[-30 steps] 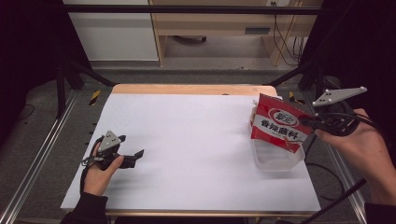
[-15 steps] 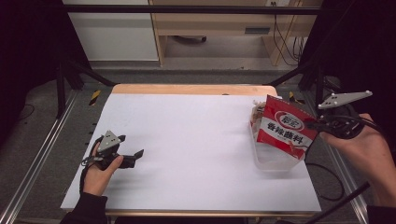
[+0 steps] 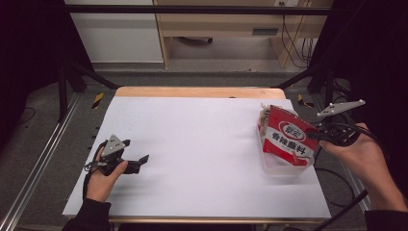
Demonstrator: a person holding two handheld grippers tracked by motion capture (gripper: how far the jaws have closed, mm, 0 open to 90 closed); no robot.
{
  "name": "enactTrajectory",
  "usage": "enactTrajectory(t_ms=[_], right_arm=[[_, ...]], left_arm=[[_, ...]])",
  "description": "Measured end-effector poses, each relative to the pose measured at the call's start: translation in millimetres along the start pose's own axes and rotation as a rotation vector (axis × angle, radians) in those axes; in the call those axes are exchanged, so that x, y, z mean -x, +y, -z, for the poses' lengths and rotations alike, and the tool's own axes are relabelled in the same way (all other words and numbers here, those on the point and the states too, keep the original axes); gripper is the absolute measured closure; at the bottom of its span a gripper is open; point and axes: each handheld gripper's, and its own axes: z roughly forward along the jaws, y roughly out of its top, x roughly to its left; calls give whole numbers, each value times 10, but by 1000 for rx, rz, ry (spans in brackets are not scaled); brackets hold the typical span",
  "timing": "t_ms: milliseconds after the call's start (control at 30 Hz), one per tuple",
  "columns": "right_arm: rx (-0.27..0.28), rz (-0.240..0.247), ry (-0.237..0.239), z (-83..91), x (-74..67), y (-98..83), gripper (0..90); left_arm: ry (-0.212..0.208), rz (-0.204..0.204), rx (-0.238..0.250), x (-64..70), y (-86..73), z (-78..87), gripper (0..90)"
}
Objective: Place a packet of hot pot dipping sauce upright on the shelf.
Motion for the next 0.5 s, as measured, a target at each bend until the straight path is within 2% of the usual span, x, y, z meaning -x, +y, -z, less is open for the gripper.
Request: enactTrajectory(t_ms=[300,500], right_arm=[[-24,-45,-5,-15,77,-51,897],[-37,-47,-1,-12,87,-109,892]], left_arm=[[-3,-8,-8,11,-1,-13,63],[-4,-3,-13,10,-8,-19,63]])
